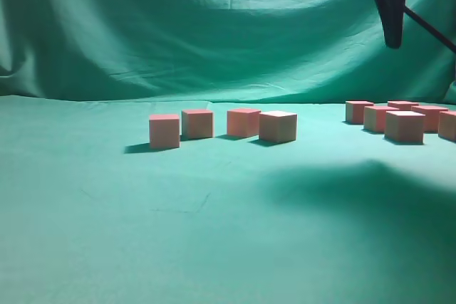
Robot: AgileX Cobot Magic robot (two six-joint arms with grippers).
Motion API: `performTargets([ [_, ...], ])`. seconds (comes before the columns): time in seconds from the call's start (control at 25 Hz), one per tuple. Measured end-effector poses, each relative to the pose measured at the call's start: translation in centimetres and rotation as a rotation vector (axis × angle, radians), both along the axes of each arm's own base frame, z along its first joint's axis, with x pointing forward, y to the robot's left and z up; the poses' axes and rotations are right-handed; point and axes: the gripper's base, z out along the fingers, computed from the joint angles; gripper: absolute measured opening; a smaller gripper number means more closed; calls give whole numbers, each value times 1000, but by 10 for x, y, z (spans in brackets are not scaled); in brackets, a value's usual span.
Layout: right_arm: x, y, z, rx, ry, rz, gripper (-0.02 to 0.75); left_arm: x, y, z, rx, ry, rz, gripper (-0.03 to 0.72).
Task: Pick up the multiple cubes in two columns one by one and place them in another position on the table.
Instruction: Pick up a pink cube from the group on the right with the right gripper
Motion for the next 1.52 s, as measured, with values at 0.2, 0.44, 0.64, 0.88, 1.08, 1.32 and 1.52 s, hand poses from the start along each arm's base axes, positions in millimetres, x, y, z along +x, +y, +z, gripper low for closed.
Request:
performTargets([
  [0.2,14,-13,-29,62,27,-27,522,0,0,0,0,0,0,0],
  [0.44,29,-6,-61,117,47,54,522,0,0,0,0,0,0,0],
  [0.64,36,-5,-75,106,40,77,522,0,0,0,0,0,0,0],
  [0.88,40,-4,-90,100,51,80,522,0,0,0,0,0,0,0],
  [1.08,43,-3,-91,104,26,85,426,0,0,0,0,0,0,0],
  [1.32,43,-3,-92,101,25,87,264,0,0,0,0,0,0,0],
  [1.52,39,-5,-88,88,79,81,264,0,0,0,0,0,0,0],
])
